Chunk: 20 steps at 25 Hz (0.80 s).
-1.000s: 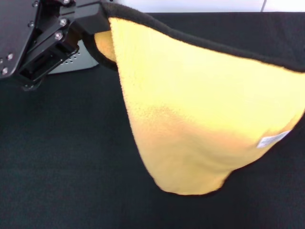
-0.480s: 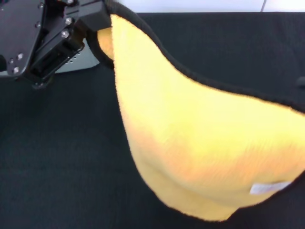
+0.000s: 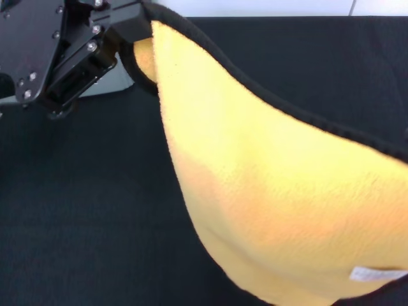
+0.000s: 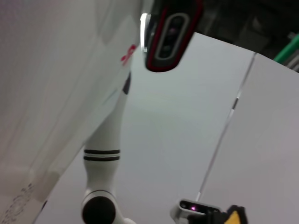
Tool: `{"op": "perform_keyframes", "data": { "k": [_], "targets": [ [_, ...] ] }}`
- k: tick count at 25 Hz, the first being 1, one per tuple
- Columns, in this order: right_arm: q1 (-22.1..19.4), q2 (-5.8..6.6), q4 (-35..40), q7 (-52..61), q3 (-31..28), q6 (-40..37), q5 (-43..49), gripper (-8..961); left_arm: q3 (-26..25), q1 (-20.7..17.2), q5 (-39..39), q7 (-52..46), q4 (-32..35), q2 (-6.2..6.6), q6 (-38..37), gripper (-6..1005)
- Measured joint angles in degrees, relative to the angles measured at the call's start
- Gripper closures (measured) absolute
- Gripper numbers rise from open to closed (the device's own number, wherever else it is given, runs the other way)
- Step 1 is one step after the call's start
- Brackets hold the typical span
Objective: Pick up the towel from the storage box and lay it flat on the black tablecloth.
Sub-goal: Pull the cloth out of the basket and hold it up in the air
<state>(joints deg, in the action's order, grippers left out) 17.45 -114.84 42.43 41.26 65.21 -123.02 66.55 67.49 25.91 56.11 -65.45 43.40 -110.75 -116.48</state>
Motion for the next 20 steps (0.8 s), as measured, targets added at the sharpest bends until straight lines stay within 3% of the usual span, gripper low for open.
{"op": "perform_keyframes", "data": {
  "k": [13, 20],
  "targets": [
    [1.71, 4.79, -0.98, 13.88, -2.03, 0.06, 1.26, 372, -0.09, -0.12, -0.3, 0.06, -0.06, -0.09, 0.04, 986],
    [0.66, 6.04, -1.23, 14.63, -6.02, 0.25, 2.63, 371, -0.08, -0.23, -0.44, 0.06, 0.22, -0.09, 0.04, 986]
  ]
}}
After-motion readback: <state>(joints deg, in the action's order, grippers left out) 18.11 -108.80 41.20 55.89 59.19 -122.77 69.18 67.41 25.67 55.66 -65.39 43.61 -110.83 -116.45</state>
